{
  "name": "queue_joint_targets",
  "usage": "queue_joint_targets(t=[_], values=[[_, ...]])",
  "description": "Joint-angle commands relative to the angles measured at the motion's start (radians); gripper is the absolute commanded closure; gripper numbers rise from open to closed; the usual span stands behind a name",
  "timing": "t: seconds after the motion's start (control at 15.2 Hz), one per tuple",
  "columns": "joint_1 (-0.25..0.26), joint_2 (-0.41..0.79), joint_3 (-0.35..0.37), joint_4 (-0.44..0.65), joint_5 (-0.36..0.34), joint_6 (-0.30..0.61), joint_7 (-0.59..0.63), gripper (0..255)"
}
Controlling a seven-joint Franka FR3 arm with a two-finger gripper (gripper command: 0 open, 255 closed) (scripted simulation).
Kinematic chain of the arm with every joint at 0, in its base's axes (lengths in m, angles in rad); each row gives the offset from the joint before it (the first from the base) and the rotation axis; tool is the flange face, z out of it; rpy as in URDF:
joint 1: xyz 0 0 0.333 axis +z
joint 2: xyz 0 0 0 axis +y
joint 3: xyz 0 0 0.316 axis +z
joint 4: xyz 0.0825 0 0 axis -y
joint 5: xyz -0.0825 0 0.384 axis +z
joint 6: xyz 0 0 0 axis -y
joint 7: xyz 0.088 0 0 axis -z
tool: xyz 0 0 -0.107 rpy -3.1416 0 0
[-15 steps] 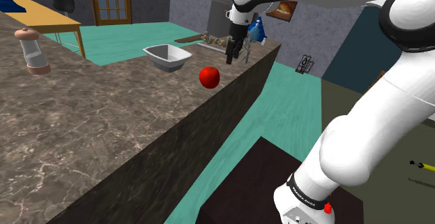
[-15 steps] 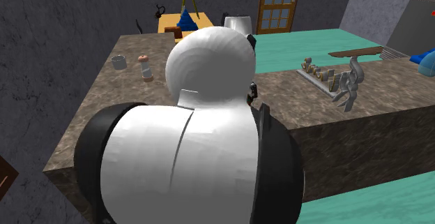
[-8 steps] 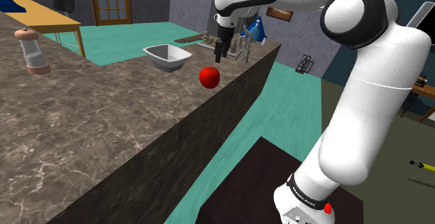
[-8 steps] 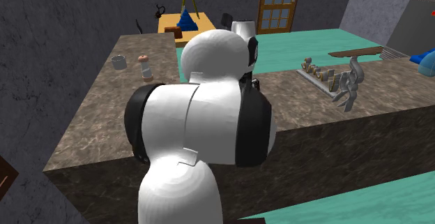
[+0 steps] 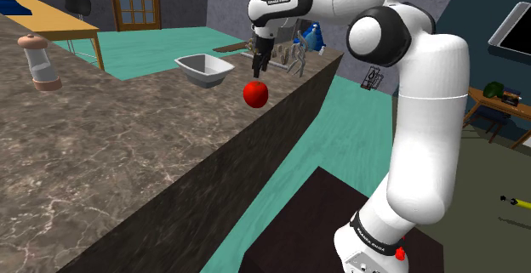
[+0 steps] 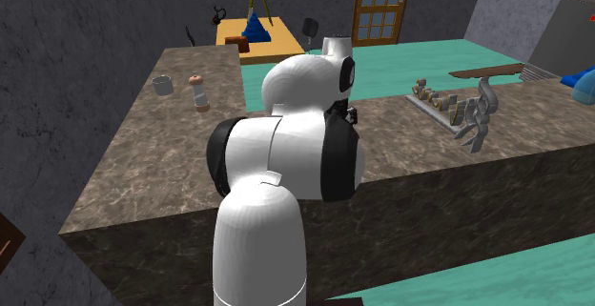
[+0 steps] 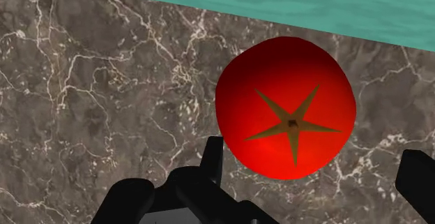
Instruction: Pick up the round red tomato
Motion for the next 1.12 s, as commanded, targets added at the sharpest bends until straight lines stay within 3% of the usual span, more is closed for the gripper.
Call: queue_joint_targets(t=[0.0, 0.4, 0.46, 1.06], values=[[-0.001, 0.011, 0.001, -0.011, 0.003, 0.022, -0.001, 0], [0.0, 0.02, 0.003, -0.046, 0.005, 0.066, -0.001, 0], [0.0, 0.02, 0.003, -0.045, 0.005, 0.065, -0.001, 255], [0.0, 0.02, 0.003, -0.046, 0.005, 0.066, -0.001, 255]])
